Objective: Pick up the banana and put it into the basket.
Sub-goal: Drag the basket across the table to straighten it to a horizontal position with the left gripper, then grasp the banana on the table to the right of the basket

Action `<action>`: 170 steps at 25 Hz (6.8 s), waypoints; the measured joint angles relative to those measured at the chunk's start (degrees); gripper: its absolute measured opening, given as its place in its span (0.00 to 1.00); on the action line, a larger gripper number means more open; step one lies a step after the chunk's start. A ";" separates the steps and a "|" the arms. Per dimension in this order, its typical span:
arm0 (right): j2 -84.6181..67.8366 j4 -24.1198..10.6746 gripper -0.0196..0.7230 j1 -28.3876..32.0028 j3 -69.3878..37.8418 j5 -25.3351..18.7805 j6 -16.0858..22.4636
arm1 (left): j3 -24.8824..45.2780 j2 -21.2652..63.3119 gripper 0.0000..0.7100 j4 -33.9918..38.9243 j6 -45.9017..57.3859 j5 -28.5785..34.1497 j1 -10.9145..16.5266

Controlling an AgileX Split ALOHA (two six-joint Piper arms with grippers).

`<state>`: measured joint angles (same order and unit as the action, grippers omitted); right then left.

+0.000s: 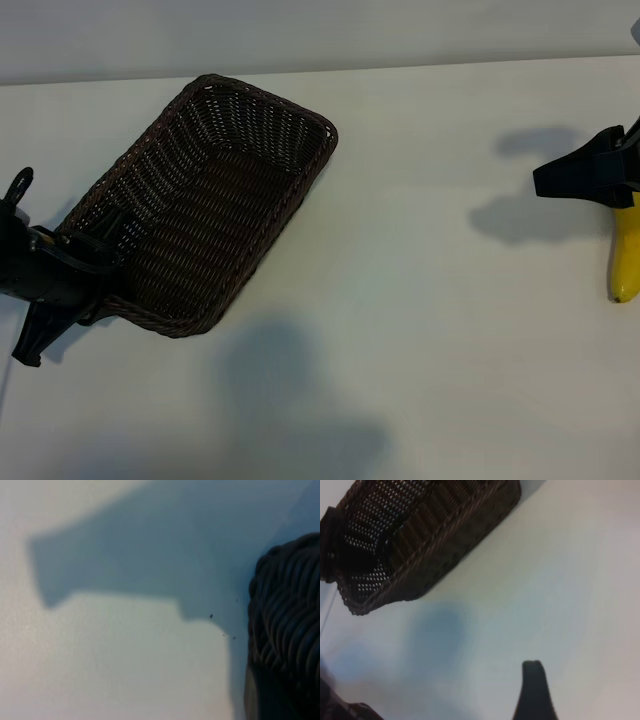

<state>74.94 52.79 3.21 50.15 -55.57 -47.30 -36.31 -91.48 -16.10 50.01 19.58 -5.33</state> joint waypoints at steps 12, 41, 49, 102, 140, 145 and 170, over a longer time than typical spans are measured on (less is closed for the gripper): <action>0.00 -0.17 0.73 0.00 0.00 0.00 0.00 | -8.39 -0.22 0.23 -0.29 -12.98 9.81 0.06; 0.00 -0.20 0.73 0.00 0.00 0.00 0.00 | -38.96 -23.22 0.23 -10.73 -54.84 29.07 -5.00; 0.00 -0.20 0.73 0.00 0.00 0.00 0.00 | -39.11 -25.95 0.23 -11.00 -54.88 26.91 -6.14; 0.00 -0.20 0.73 0.00 0.00 0.00 0.00 | -54.34 -14.04 0.83 9.80 -48.94 47.50 0.00; 0.00 -0.20 0.73 0.00 0.00 0.00 0.00 | -1.88 46.57 0.76 15.66 -52.63 44.27 8.94; 0.00 -0.20 0.73 0.00 0.00 0.00 0.00 | 5.57 61.57 0.76 15.66 -52.63 40.16 8.94; 0.28 -0.35 0.73 0.00 0.69 1.08 1.70 | 7.64 91.93 0.76 15.66 -52.81 40.33 8.94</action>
<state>75.23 52.44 3.21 50.84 -54.48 -45.60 -28.67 0.44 -0.44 -2.80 59.91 3.61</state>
